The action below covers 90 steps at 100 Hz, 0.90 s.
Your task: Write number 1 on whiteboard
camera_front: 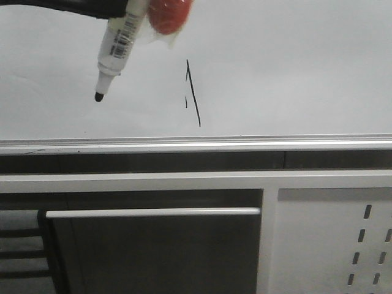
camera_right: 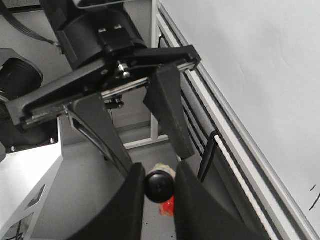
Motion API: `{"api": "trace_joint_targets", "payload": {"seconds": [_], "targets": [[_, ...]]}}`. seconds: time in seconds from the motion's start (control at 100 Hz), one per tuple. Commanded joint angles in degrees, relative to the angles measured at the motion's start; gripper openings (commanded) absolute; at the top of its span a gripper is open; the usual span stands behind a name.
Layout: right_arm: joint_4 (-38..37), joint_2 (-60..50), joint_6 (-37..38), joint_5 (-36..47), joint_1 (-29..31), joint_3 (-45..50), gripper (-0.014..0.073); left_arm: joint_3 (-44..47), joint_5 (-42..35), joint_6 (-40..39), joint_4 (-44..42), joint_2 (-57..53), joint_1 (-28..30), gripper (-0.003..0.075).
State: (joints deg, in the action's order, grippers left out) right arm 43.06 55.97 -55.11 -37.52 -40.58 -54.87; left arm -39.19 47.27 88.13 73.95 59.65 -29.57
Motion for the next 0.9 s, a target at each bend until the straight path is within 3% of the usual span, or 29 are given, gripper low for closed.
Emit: {"api": "trace_joint_targets", "payload": {"seconds": [0.0,0.39,0.68,0.89], "targets": [[2.7,-0.4,-0.1,2.1,0.2,-2.1,-0.0044,-1.9,0.4,0.1,3.5,-0.2,-0.4,0.0332],[4.8,-0.4,-0.5,1.1,0.2,-2.1,-0.0044,-1.9,0.7,2.9,6.1,0.2,-0.4,0.0327],[6.1,-0.4,-0.5,0.2,0.2,-2.1,-0.0044,-1.9,1.2,2.9,6.1,0.2,-0.4,0.0209],[7.2,-0.4,-0.6,-0.4,0.2,-2.1,-0.0044,-1.9,1.2,2.9,6.1,0.2,-0.4,0.0189]]}}
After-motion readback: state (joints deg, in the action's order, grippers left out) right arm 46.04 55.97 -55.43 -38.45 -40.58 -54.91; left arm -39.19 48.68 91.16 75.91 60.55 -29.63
